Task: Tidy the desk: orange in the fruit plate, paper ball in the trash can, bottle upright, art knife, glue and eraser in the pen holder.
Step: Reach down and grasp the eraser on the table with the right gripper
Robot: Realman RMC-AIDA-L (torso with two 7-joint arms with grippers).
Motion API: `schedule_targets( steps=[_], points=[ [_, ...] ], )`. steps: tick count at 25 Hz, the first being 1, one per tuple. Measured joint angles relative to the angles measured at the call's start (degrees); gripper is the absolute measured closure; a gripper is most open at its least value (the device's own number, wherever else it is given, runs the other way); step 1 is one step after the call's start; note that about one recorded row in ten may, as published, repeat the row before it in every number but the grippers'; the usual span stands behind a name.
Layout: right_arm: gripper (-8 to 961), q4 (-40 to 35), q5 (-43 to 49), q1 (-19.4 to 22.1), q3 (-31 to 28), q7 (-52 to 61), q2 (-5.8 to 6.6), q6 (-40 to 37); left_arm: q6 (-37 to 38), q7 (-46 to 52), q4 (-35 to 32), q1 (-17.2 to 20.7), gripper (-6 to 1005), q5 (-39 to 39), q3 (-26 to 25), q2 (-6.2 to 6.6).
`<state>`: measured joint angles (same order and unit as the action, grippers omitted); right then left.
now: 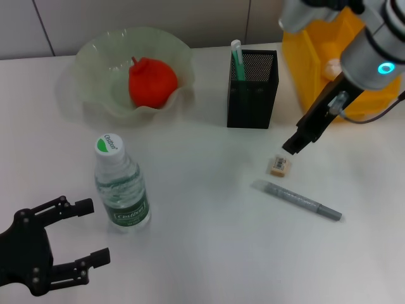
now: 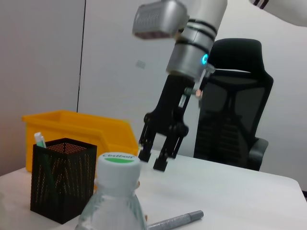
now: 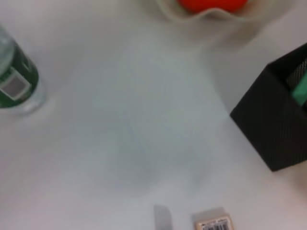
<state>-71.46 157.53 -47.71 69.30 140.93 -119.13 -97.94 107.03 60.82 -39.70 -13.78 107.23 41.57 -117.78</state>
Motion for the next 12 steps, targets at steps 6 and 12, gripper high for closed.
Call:
schedule_targets(
  steps=[6, 12],
  points=[
    [407, 6.75, 0.06, -0.79, 2.82, 0.7, -0.05, 6.1, 0.02, 0.0, 0.08, -0.3, 157, 0.0, 0.05, 0.0],
    [405, 14.14, 0.28, -3.44, 4.28, 1.22, -0.05, 9.69, 0.03, 0.39, 0.15, -0.45, 156, 0.0, 0.09, -0.08]
  ],
)
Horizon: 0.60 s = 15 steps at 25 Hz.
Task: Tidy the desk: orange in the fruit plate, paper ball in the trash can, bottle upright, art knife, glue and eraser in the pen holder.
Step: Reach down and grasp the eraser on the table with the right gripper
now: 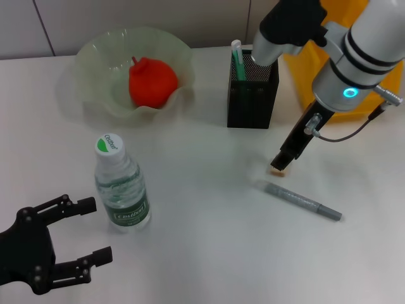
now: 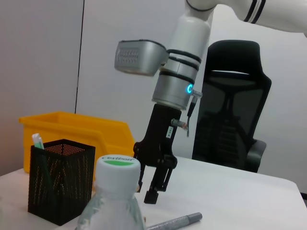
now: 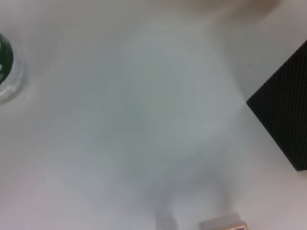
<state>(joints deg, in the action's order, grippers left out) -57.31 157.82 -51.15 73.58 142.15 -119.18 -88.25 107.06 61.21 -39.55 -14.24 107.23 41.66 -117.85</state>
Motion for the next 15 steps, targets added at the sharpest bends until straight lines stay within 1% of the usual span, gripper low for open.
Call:
schedule_targets(
  steps=[3, 9, 13, 15],
  points=[
    [404, 1.64, 0.99, -0.87, 0.11, 0.38, -0.02, 1.0, 0.0, 0.09, 0.0, 0.13, 156, 0.0, -0.18, -0.01],
    [401, 2.04, 1.49, -0.8, 1.16, 0.98, -0.17, 2.82, 0.0, 0.08, 0.0, 0.14, 156, 0.0, -0.24, -0.01],
    [400, 4.36, 1.5, -1.26, 1.71, 1.01, -0.18, 4.23, -0.25, 0.05, 0.0, 0.01, 156, -0.01, -0.31, -0.01],
    [343, 5.5, 1.5, -1.63, 2.11, 1.01, -0.18, 4.89, -0.27, 0.05, 0.0, 0.0, 156, -0.01, -0.33, -0.01]
  ],
)
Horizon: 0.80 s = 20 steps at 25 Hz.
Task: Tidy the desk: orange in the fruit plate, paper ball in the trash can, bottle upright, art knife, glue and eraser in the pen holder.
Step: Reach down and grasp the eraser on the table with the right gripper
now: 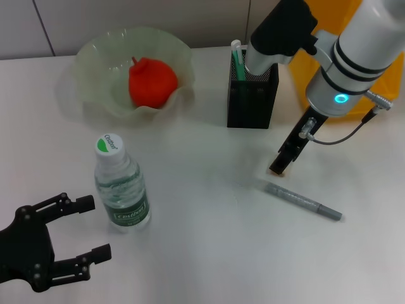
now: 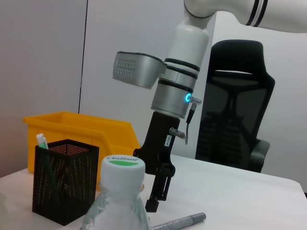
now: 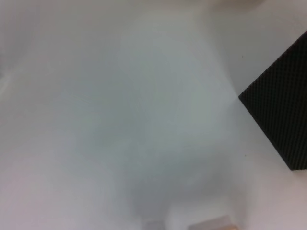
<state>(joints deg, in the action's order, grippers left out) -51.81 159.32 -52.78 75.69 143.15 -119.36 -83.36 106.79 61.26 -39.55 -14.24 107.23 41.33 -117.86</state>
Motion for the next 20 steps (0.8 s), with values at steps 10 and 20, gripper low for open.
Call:
schedule_targets(
  steps=[10, 20],
  points=[
    [259, 4.08, 0.01, -1.3, 0.87, 0.12, 0.0, 2.96, -0.18, 0.12, 0.0, -0.11, 157, 0.0, -0.02, -0.03],
    [260, 7.02, 0.04, -2.45, 0.95, 0.12, 0.0, 4.8, -0.18, -0.09, 0.05, -0.11, 156, 0.0, 0.01, -0.08]
  ],
)
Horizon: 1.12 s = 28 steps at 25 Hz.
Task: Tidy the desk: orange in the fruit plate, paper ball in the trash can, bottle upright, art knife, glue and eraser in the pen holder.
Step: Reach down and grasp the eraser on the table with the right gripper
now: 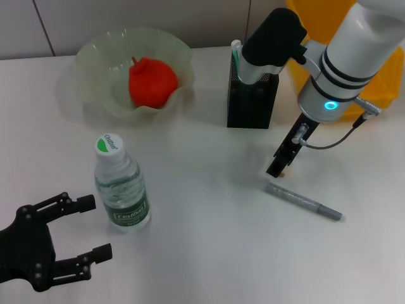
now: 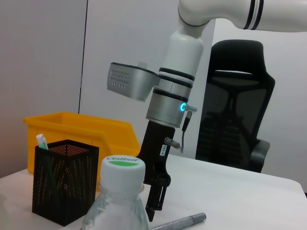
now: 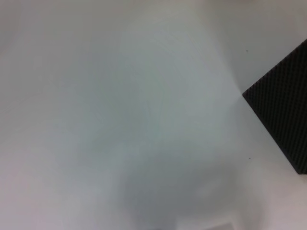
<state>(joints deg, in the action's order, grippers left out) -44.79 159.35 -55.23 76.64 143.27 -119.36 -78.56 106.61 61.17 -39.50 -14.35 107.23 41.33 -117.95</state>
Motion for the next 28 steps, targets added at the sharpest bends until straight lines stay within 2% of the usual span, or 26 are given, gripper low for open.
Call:
schedule_targets(
  steps=[13, 19, 24, 28],
  points=[
    [275, 3.39, 0.0, -1.84, 2.38, 0.65, -0.17, 1.73, -0.02, -0.24, 0.04, 0.42, 157, -0.03, -0.03, 0.0],
    [346, 3.71, 0.0, -1.84, 2.37, 0.81, -0.17, 1.31, -0.06, -0.25, 0.04, 0.37, 157, -0.02, -0.03, -0.07],
    [542, 4.25, 0.0, -1.85, 2.35, 1.13, -0.02, 1.39, -0.01, -0.22, 0.04, 0.16, 157, -0.03, 0.01, -0.09],
    [545, 4.28, -0.02, -1.74, 2.27, 1.14, 0.0, 1.62, -0.03, -0.19, 0.04, -0.06, 157, -0.03, 0.02, -0.18]
  ],
)
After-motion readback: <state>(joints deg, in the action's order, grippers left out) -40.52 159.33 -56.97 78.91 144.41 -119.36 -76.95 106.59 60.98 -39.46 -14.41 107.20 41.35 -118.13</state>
